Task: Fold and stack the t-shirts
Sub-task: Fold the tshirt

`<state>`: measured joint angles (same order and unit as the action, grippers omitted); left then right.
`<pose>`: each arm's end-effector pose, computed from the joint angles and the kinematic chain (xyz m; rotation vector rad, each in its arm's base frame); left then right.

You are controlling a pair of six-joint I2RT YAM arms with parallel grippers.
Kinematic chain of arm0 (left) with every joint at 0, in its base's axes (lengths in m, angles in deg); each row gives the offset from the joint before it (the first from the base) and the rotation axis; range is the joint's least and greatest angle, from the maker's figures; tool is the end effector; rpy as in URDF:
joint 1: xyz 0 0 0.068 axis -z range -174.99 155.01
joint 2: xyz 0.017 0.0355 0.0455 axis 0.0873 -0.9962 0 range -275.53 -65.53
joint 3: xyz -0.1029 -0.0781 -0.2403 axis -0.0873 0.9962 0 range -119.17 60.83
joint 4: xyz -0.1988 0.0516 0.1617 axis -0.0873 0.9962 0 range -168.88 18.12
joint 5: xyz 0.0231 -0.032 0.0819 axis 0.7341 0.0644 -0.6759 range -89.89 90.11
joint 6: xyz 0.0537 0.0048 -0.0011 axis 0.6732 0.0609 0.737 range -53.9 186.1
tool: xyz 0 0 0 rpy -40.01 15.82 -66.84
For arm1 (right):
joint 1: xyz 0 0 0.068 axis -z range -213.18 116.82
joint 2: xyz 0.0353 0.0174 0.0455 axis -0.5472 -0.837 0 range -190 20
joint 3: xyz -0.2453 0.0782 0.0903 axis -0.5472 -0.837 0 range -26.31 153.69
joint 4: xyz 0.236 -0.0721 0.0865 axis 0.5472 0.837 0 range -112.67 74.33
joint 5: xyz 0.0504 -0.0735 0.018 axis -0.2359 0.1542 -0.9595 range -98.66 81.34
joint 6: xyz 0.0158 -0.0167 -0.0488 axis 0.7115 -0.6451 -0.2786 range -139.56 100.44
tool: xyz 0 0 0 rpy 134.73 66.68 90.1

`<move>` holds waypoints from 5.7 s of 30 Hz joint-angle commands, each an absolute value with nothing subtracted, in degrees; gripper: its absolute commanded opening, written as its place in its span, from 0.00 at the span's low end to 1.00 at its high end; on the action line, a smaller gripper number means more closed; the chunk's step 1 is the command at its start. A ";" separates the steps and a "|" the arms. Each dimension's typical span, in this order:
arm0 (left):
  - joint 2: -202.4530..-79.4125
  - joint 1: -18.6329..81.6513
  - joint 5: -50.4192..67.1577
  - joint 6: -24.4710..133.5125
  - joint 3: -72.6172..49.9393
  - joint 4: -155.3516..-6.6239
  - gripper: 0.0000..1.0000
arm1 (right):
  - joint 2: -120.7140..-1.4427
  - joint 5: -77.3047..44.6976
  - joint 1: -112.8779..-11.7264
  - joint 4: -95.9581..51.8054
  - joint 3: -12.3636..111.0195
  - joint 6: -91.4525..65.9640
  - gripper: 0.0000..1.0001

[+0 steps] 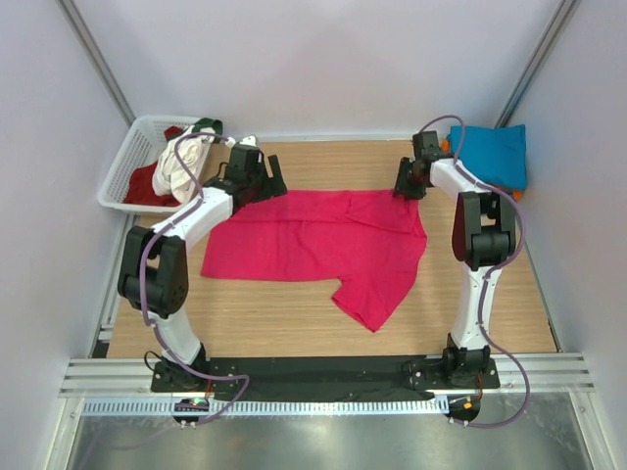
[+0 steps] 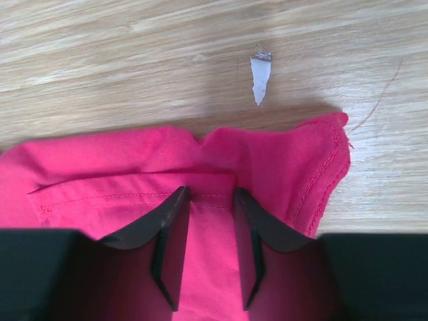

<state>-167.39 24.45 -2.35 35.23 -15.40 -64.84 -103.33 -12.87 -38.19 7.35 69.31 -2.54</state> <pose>0.3828 -0.1336 0.2500 -0.2517 2.2830 -0.4139 0.4663 0.0435 0.1806 0.2437 2.5813 0.2369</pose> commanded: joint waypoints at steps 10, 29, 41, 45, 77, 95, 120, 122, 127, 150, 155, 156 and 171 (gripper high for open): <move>-169.14 24.61 -4.99 36.04 -18.80 -64.56 0.84 | -100.07 -14.28 -38.36 7.21 71.61 -5.14 0.01; -177.85 24.61 -3.67 33.67 -24.69 -62.62 0.85 | -78.88 -28.97 -38.36 0.34 48.24 -11.56 0.01; -177.94 24.70 -1.30 34.02 -24.16 -62.71 0.85 | -67.90 -32.22 -38.54 8.79 35.40 -15.96 0.03; -177.33 24.70 -0.60 34.55 -23.28 -62.80 0.86 | -64.29 -28.27 -38.45 10.20 32.24 -14.91 0.54; -203.07 50.98 -15.10 48.79 -61.78 -47.68 0.77 | -75.18 -5.32 -28.70 10.91 47.18 13.75 0.84; -206.50 53.17 -14.04 47.38 -64.41 -49.70 0.66 | -81.06 -24.92 -30.63 -6.57 45.41 12.69 0.40; -204.40 52.82 -14.39 45.97 -63.19 -50.14 0.16 | -97.86 -27.83 -35.02 -17.66 50.95 11.73 0.15; -202.82 53.08 -13.78 45.53 -61.52 -50.23 0.06 | -98.03 -27.12 -34.93 -17.66 50.77 11.64 0.15; -199.13 53.70 -13.69 45.01 -56.51 -51.11 0.00 | -98.91 -26.68 -35.02 -17.48 50.60 11.47 0.15; -179.70 56.16 -13.25 46.24 -26.89 -58.93 0.45 | -100.32 -25.36 -35.02 -15.73 51.74 10.50 0.14; -176.37 55.99 -14.65 46.25 -27.67 -58.58 0.66 | -99.88 -25.71 -35.02 -13.71 52.88 9.01 0.17; -176.18 55.29 -15.27 45.72 -29.07 -58.32 0.73 | -99.45 -26.15 -35.02 -13.53 52.97 8.74 0.18; -194.01 52.29 1.67 36.39 -49.73 -60.87 0.61 | -98.74 -26.15 -35.11 -11.51 54.99 7.16 0.20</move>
